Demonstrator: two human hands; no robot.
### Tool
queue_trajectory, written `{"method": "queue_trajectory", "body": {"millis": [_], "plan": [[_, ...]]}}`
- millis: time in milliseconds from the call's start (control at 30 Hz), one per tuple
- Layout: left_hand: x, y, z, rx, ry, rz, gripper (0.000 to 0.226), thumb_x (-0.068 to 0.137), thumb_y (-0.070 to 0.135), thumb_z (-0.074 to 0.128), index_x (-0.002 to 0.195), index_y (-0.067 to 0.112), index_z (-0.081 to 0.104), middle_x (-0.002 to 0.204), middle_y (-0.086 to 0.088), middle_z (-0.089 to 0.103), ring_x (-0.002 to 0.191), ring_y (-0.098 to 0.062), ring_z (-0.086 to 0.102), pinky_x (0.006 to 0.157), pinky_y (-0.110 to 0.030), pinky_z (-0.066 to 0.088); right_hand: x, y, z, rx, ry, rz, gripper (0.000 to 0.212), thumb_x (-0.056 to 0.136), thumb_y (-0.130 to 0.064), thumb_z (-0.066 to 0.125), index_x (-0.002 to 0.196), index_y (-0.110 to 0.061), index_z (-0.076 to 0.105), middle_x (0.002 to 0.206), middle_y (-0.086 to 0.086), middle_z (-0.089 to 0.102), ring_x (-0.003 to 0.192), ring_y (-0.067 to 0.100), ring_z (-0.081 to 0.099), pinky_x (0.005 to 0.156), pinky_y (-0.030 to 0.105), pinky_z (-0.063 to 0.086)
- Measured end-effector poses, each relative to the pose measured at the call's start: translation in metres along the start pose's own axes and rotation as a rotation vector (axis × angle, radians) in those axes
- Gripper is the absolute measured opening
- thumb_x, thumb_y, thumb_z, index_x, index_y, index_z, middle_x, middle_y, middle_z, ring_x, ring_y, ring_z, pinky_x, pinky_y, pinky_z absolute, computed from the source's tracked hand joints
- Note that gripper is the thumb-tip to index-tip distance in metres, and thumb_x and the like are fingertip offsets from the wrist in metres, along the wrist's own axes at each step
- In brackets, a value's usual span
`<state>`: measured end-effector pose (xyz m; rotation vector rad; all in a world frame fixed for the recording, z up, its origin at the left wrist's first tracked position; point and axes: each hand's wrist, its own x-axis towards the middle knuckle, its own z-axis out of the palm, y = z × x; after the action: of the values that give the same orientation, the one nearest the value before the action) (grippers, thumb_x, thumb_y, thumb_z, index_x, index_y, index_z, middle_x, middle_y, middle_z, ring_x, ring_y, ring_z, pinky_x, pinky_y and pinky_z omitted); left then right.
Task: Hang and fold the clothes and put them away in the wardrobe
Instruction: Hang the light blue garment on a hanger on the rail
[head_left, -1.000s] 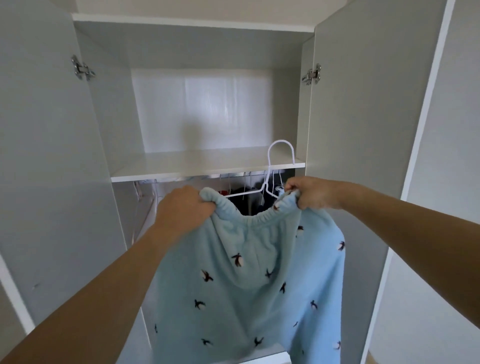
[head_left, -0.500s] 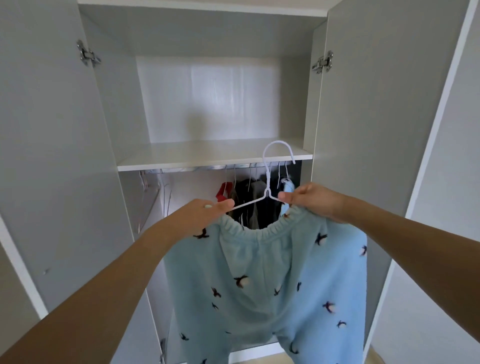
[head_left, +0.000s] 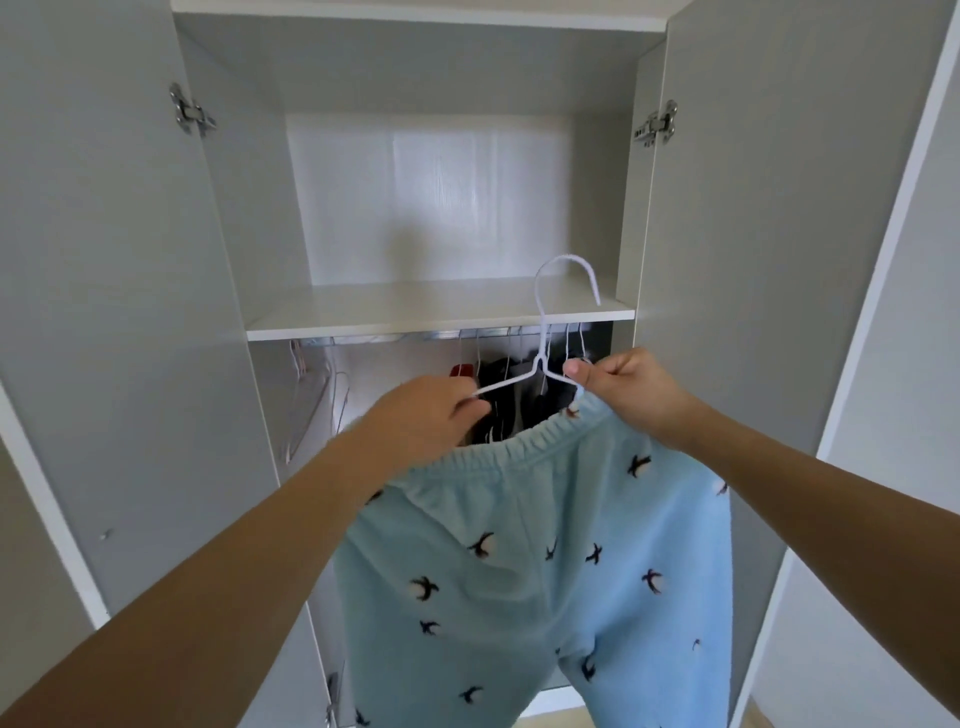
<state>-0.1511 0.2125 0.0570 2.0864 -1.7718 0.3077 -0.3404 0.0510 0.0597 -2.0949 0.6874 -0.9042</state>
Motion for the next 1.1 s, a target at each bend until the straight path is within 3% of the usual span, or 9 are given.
{"method": "queue_trajectory", "body": {"millis": [200,300,367,433,500,600,800,967,1100], "plan": [[-0.001,0.004,0.003,-0.029,-0.042,-0.002,0.051,0.098,0.053,0.035,0.07,0.014,0.053,0.06,0.005,0.048,0.053,-0.01,0.043,0.057,-0.026,0.038,-0.007,0.007,-0.001,-0.09,0.053,0.073,0.061,0.088,-0.043,0.062,0.051,-0.019,0.021,0.048,0.001,0.017,0.042,0.015,0.016,0.038,0.013,0.024],[-0.01,-0.002,0.0,0.025,-0.058,0.02,0.048,0.1,0.049,0.026,0.08,0.017,0.056,0.071,0.004,0.052,0.066,-0.011,0.048,0.073,-0.03,0.039,-0.011,0.013,-0.006,-0.095,0.089,0.142,0.06,0.085,-0.047,0.064,0.052,-0.018,0.023,0.051,0.004,0.019,0.042,0.016,0.018,0.034,0.01,0.026],[-0.014,-0.018,0.004,-0.091,-0.005,-0.116,0.035,0.103,0.037,0.029,0.101,0.018,0.058,0.09,0.0,0.055,0.081,-0.013,0.05,0.083,-0.029,0.036,-0.011,0.011,-0.011,-0.133,0.122,0.126,0.063,0.082,-0.05,0.065,0.051,-0.019,0.021,0.049,0.002,0.018,0.042,0.016,0.017,0.034,0.009,0.024],[-0.025,-0.042,0.01,-0.425,-0.094,-0.378,0.038,0.102,0.042,0.033,0.111,0.014,0.057,0.103,-0.005,0.056,0.087,-0.015,0.05,0.084,-0.03,0.037,-0.009,0.006,-0.018,-0.182,0.147,0.118,0.066,0.079,-0.055,0.066,0.05,-0.02,0.019,0.045,-0.002,0.016,0.04,0.015,0.017,0.037,0.015,0.023],[-0.039,-0.053,0.017,-0.742,-0.166,-0.647,0.052,0.098,0.054,0.032,0.095,0.013,0.064,0.091,-0.006,0.066,0.079,-0.017,0.056,0.077,-0.03,0.043,-0.006,0.003,-0.023,-0.237,0.162,0.136,0.067,0.078,-0.059,0.065,0.049,-0.019,0.019,0.04,-0.006,0.016,0.041,0.015,0.02,0.044,0.024,0.022],[-0.048,-0.051,0.034,-0.823,-0.11,-0.741,0.053,0.097,0.056,0.033,0.076,0.016,0.061,0.068,-0.004,0.064,0.069,-0.019,0.059,0.071,-0.03,0.044,-0.001,0.001,-0.023,-0.334,0.181,0.144,0.065,0.081,-0.058,0.062,0.05,-0.018,0.021,0.044,-0.002,0.021,0.044,0.018,0.025,0.048,0.028,0.021],[-0.037,-0.05,0.046,-0.524,0.155,-0.712,0.066,0.095,0.065,0.018,0.065,0.012,0.045,0.068,-0.008,0.047,0.063,-0.02,0.045,0.058,-0.028,0.032,-0.003,0.0,-0.019,-0.52,0.16,0.054,0.064,0.09,-0.058,0.048,0.05,-0.014,0.024,0.049,0.006,0.027,0.048,0.02,0.03,0.048,0.03,0.026],[-0.023,-0.065,0.04,-0.668,0.27,-0.775,0.052,0.099,0.048,0.031,0.065,0.013,0.049,0.072,-0.006,0.052,0.074,-0.023,0.049,0.066,-0.032,0.035,-0.01,0.009,-0.023,-0.723,0.023,-0.125,0.064,0.092,-0.056,0.041,0.048,-0.01,0.042,0.047,0.005,0.04,0.053,0.023,0.042,0.059,0.031,0.039],[-0.014,-0.057,0.033,-0.563,0.267,-0.763,0.053,0.103,0.042,0.02,0.094,0.006,0.058,0.094,-0.015,0.052,0.089,-0.026,0.048,0.078,-0.033,0.036,-0.013,0.01,-0.021,-0.86,-0.048,-0.074,0.056,0.096,-0.055,0.029,0.055,-0.02,0.041,0.063,0.006,0.049,0.073,0.028,0.047,0.076,0.034,0.046]]}}
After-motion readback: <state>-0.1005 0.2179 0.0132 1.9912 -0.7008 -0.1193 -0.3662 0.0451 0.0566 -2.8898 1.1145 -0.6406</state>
